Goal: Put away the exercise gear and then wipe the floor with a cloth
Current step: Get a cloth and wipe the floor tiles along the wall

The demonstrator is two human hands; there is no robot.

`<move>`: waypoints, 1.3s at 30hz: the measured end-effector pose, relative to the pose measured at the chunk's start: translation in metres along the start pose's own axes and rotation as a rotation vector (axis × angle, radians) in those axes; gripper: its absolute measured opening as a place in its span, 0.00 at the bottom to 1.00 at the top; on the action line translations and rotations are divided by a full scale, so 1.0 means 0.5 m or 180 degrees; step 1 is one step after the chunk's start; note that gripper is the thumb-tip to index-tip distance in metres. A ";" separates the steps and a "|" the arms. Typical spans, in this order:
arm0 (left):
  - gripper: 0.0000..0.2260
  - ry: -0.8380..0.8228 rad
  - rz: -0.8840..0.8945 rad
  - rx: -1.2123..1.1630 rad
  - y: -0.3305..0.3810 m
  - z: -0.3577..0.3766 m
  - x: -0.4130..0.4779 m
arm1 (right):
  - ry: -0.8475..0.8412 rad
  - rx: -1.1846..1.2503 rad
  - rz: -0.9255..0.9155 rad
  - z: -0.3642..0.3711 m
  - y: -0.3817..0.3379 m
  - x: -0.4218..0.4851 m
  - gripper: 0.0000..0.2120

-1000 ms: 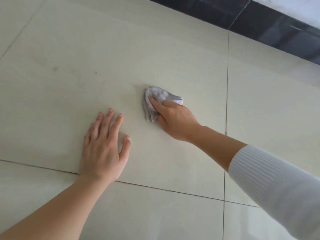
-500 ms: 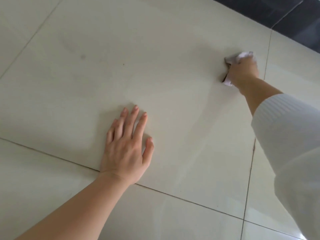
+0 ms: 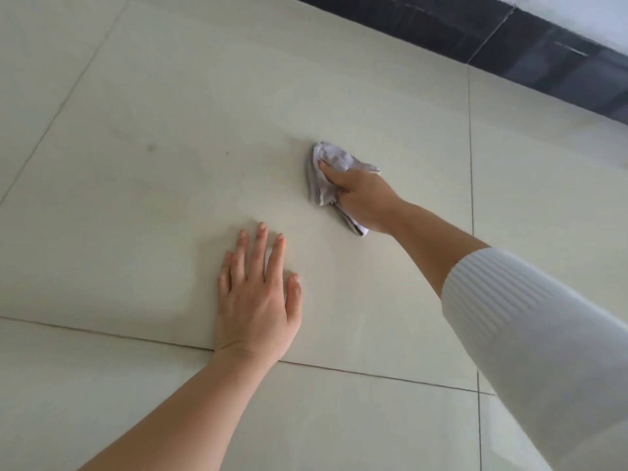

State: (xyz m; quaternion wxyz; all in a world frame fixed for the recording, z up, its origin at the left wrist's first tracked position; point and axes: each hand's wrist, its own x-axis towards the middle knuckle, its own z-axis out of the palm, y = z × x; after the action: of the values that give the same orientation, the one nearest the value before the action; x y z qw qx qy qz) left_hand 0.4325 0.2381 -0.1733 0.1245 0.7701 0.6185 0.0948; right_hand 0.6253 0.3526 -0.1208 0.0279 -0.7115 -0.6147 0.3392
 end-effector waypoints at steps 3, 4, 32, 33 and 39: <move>0.26 0.0038 0.0048 -0.0429 -0.003 -0.006 0.000 | -0.0098 -0.0102 -0.0149 0.039 -0.024 -0.077 0.27; 0.26 0.0037 0.0084 -0.0689 -0.005 -0.010 -0.002 | -0.0114 -0.0133 -0.0197 0.054 -0.033 -0.103 0.27; 0.30 -0.0039 -0.0434 0.0193 -0.349 -0.120 0.086 | 0.0396 -0.0461 0.0221 0.084 -0.117 -0.006 0.31; 0.30 -0.0019 -0.0421 0.0194 -0.350 -0.121 0.086 | 0.0436 -0.0391 0.0245 0.070 -0.115 0.026 0.31; 0.30 -0.0043 -0.0473 0.0278 -0.346 -0.119 0.086 | 0.0730 -0.0094 0.0906 -0.021 -0.141 0.163 0.31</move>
State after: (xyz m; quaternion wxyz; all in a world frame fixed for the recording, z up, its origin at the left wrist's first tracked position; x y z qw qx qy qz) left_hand 0.2634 0.3197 -0.1702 0.1016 0.7273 0.6766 0.0531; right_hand 0.5718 0.4465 -0.1170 0.0391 -0.8257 -0.5056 0.2473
